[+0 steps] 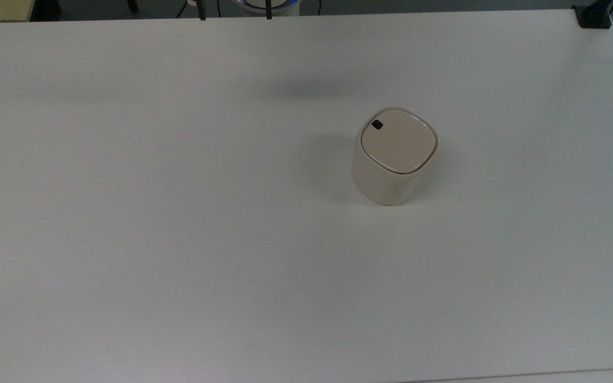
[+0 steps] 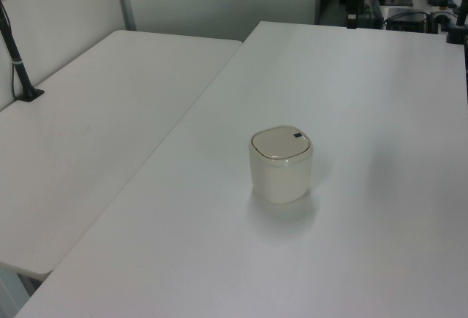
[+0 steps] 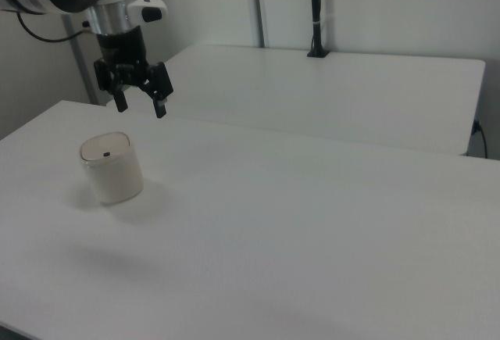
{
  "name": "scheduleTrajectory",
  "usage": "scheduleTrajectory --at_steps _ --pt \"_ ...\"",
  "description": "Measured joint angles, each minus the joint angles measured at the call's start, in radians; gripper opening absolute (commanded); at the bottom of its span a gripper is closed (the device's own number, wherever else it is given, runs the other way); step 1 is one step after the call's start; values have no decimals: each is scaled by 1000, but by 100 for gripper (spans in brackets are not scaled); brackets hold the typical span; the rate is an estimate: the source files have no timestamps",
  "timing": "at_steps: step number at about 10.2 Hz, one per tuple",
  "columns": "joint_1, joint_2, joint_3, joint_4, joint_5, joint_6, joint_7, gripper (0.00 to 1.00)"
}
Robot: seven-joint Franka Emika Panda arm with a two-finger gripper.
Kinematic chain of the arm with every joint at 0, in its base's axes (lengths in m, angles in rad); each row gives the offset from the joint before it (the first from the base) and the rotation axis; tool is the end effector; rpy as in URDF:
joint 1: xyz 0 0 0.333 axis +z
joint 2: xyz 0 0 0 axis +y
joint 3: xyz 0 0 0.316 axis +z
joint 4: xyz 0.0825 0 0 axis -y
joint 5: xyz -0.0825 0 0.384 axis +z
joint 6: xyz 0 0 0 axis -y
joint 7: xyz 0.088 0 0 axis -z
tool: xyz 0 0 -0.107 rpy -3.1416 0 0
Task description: Open the trash bin
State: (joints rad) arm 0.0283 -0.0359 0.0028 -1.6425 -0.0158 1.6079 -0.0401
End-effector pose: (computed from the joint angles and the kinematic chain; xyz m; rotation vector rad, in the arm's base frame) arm 0.5457 0.0154 0.6136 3.1237 0.1121 0.0019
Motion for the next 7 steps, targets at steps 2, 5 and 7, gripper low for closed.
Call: scheduleTrajectory --at_steps 2,5,7 --pt "0 1 0 0 0 0 -9 39" --pt "0 4 0 0 0 0 -36 4" --pt "0 4 0 0 0 0 -38 0"
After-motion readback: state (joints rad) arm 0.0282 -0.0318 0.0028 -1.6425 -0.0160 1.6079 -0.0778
